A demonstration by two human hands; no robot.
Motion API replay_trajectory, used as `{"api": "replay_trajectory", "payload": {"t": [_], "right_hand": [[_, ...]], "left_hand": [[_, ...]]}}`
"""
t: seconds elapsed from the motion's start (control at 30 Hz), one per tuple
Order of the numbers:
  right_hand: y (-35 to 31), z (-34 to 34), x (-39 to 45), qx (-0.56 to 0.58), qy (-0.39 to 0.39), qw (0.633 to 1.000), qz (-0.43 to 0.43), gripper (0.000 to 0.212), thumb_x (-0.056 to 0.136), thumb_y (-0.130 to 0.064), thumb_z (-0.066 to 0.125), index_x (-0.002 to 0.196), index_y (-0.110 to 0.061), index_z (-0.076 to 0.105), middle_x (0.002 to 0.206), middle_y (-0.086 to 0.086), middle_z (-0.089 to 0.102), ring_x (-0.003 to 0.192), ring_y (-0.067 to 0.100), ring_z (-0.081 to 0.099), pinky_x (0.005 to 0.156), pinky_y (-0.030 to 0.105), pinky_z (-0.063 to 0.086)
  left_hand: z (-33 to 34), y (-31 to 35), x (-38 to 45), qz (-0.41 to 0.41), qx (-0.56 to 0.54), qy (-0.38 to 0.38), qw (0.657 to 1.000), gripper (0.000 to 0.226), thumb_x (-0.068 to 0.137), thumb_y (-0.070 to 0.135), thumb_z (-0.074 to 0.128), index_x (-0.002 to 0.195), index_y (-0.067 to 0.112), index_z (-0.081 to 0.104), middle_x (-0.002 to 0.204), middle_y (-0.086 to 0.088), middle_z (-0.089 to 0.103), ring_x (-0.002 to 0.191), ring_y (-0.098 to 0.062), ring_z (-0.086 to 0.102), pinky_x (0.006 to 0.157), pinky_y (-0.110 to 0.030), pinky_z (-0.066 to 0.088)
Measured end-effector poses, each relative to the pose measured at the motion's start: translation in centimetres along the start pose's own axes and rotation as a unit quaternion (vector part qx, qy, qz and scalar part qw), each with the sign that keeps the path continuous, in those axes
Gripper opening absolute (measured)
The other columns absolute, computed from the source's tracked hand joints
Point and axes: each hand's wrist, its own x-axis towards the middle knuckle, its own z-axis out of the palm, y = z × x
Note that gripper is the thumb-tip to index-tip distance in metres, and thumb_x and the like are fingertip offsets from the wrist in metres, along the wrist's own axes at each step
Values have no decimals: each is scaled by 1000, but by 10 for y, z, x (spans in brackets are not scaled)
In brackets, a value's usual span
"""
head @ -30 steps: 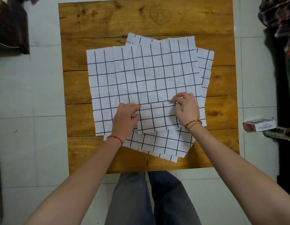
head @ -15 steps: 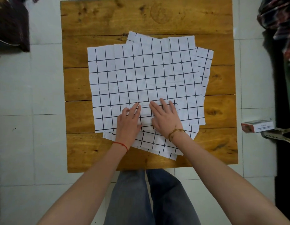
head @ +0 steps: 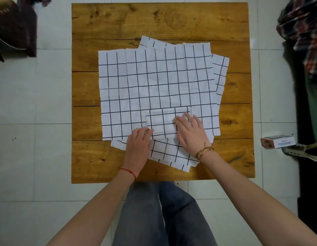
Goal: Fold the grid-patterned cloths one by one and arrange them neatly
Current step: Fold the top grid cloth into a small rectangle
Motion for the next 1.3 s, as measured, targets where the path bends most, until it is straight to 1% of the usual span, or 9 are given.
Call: {"api": "replay_trajectory", "payload": {"t": [0.17,0.37,0.5,0.6,0.73,0.87,0.97,1.17,1.3], "right_hand": [[-39,22,-15,-25,-49,995,-79,46,93,-31,39,136,-17,43,134,4,49,131,28,39,113,46,27],[-21,28,-35,-44,-52,997,-33,44,93,-31,40,134,-16,46,129,3,53,123,28,45,109,45,31],[14,27,-52,-40,-31,999,14,47,92,-33,30,131,-17,52,125,2,58,123,27,47,109,43,27],[26,25,-57,-52,-38,998,2,48,93,-33,27,131,-18,52,126,1,57,123,25,46,109,42,29],[21,17,-37,12,45,999,22,34,94,-30,37,114,-18,61,112,-1,62,112,21,49,99,37,36],[10,-5,14,88,135,985,63,23,92,-20,48,107,-12,63,105,5,63,101,26,54,84,37,42],[5,-19,55,105,87,989,57,23,92,-18,48,110,-11,61,107,7,62,100,29,52,84,37,37],[-3,-17,98,12,-23,998,56,21,91,-17,46,110,-9,53,110,10,58,105,30,48,84,36,34],[-3,-16,99,37,-67,994,74,20,90,-18,49,107,-10,56,108,10,58,105,31,48,86,38,37]], "left_hand": [[14,11,-29,-16,27,-26,999,52,88,18,63,138,16,49,134,-2,53,125,-24,46,102,-37,42],[19,13,-34,-42,43,-97,993,59,96,25,48,150,20,27,150,0,35,135,-25,33,108,-40,37],[18,13,-33,-46,46,-103,993,59,96,24,45,151,22,24,152,1,31,136,-25,30,108,-38,35],[16,14,-33,-50,44,-107,992,59,96,23,45,151,23,23,153,1,29,137,-24,29,108,-38,34],[13,16,-31,-46,31,-91,994,56,95,22,47,149,21,30,150,1,34,134,-23,32,107,-36,35],[9,18,-23,-76,-27,-15,997,46,91,16,54,138,17,49,135,-4,52,123,-21,45,101,-32,42],[8,20,-16,-103,-46,17,993,42,92,17,54,134,16,52,128,-5,56,118,-20,49,97,-30,45],[9,21,-7,-112,-50,-6,992,43,95,21,48,138,18,46,130,-2,51,117,-16,44,97,-27,43],[8,18,-7,-118,-96,-5,988,43,95,20,49,137,18,46,129,-2,50,119,-16,43,100,-27,41]]}}
